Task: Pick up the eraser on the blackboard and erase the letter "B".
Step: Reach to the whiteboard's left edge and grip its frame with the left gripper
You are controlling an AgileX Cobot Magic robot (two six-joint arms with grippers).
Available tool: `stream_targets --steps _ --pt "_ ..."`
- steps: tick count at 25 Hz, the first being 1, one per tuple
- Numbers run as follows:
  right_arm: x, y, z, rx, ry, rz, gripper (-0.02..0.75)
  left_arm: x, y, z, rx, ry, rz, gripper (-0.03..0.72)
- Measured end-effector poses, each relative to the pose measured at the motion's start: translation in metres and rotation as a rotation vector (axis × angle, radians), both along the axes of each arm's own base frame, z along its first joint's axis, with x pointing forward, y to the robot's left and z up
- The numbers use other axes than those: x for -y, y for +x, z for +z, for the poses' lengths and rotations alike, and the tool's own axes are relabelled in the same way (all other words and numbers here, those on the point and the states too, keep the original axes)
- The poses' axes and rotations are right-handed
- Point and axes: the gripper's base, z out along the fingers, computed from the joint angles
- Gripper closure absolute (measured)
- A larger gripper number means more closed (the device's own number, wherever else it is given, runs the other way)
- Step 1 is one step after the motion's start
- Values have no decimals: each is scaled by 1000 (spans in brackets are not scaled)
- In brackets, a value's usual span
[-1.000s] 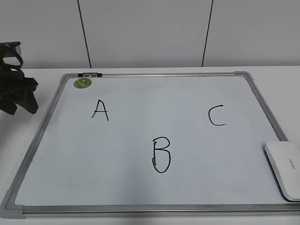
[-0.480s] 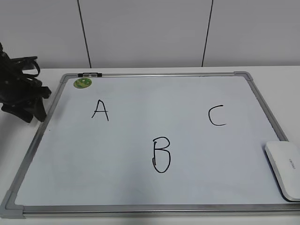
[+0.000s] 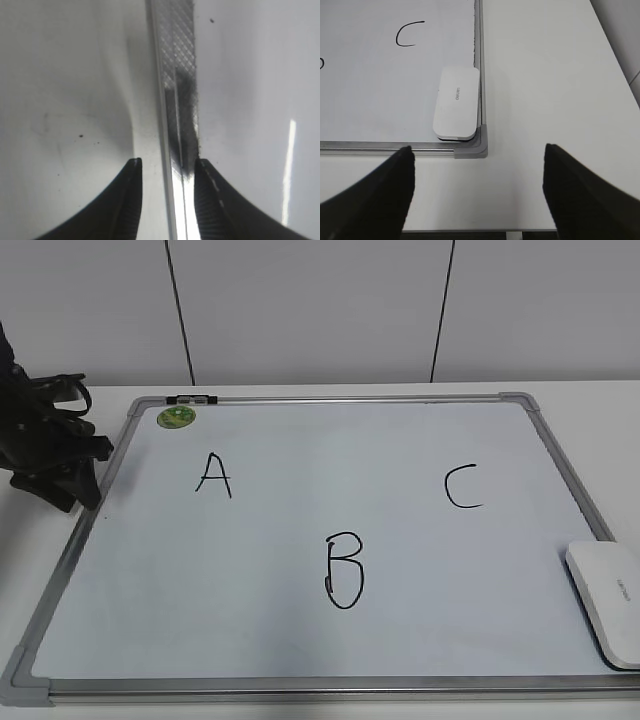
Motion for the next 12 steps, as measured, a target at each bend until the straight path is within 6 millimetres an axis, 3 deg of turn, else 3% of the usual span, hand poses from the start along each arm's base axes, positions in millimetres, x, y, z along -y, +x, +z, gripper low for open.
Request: stream_targets --steps 12 --pt "0 0 0 0 0 0 146 0 2 1 15 2 1 433"
